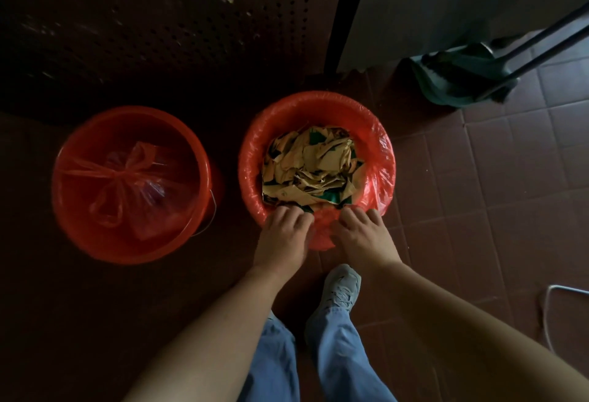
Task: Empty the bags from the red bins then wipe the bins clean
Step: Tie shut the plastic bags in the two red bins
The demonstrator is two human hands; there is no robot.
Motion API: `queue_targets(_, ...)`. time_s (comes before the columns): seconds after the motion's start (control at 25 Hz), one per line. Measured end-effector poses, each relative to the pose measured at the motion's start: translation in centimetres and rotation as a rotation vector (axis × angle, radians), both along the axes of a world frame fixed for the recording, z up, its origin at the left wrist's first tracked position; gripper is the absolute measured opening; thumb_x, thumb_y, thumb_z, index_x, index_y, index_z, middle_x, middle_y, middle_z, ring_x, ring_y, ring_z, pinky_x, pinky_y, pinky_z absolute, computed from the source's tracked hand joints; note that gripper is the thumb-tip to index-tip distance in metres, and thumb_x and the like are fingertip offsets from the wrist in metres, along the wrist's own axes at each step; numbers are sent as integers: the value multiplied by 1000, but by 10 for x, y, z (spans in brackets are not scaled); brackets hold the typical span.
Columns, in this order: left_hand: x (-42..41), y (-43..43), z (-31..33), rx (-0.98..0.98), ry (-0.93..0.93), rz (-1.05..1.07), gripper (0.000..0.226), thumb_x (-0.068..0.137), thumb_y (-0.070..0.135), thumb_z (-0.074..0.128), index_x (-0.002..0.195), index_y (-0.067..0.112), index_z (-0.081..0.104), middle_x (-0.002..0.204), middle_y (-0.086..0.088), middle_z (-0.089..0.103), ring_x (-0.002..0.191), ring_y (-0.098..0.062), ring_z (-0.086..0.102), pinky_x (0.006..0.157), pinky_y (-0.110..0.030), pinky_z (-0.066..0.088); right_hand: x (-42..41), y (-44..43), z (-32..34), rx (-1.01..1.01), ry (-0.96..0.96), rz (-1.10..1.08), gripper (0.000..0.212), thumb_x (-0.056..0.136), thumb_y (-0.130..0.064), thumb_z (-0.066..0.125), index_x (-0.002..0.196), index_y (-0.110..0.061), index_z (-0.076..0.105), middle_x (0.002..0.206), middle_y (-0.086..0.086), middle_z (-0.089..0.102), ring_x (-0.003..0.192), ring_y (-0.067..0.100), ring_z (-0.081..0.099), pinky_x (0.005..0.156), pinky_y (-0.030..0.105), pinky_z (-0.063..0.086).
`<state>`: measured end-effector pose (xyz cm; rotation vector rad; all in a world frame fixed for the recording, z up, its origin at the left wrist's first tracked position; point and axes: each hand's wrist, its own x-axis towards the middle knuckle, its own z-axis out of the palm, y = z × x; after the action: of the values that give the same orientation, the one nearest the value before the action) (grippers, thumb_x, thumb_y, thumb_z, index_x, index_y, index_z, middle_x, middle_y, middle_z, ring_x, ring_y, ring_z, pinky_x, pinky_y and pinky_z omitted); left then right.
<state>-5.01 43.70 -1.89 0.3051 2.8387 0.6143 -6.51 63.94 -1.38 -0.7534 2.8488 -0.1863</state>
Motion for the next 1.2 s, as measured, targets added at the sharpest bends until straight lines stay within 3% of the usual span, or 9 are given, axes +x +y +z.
queue_targets(0.16,21,1,-12,-56,-39,-257,24,88,25,66,110,18,64,109,-1,61,104,-25,55,92,-40,47,14,5,-12,19,-76,42,31,77,-19,60,104,-22,75,107,-2,66,93,24,60,81,39,49)
queue_targets(0.24,24,1,-19,-140,-88,-222,32,85,23,68,117,19,62,112,-1,60,108,-25,53,99,-42,44,14,3,-19,24,-120,-9,20,75,-19,68,93,-22,76,99,-3,66,91,23,60,79,38,52)
queue_targets(0.36,18,0,-30,-153,-87,-198,26,85,22,70,111,21,66,105,1,61,103,-25,54,98,-43,43,13,3,-32,-45,-192,-7,13,75,-17,79,86,-23,77,94,-5,66,89,23,64,79,38,55)
queue_targets(0.56,19,-3,-32,-94,-115,-216,24,86,31,69,109,21,66,104,2,62,102,-24,55,97,-41,43,10,2,-29,-113,-194,22,16,75,-9,67,86,-17,74,87,-3,67,82,23,67,75,36,57)
queue_targets(0.76,11,4,-6,-111,-149,-145,30,86,38,68,109,19,66,106,2,62,101,-23,56,100,-43,43,-4,-10,-8,-44,-296,-97,22,84,-12,73,106,-10,69,92,5,71,88,30,70,84,41,56)
queue_targets(0.84,4,5,4,-120,-173,-115,28,89,38,66,110,20,67,107,3,63,101,-22,57,99,-42,43,-8,-11,2,-59,-324,-113,32,85,-11,72,116,-9,68,93,4,71,81,29,70,70,37,56)
queue_targets(0.92,-4,6,9,-109,-220,-88,25,93,34,61,115,22,66,107,4,64,103,-21,57,100,-41,41,-11,-12,10,-117,-343,-137,27,86,-8,72,112,-8,66,85,4,66,68,29,66,53,31,42)
queue_targets(1.04,-17,6,13,-72,-290,-63,20,98,23,53,116,26,62,105,6,66,102,-19,60,97,-35,38,-16,-14,17,-172,-365,-136,15,93,-11,64,107,-8,63,88,6,62,73,29,64,61,32,38)
queue_targets(1.2,-18,4,19,-24,-403,-15,26,95,10,49,114,25,58,103,4,71,95,-23,65,83,-33,43,-9,-15,26,-92,-466,-170,52,90,-19,67,139,-14,51,122,8,57,106,30,61,87,41,49)
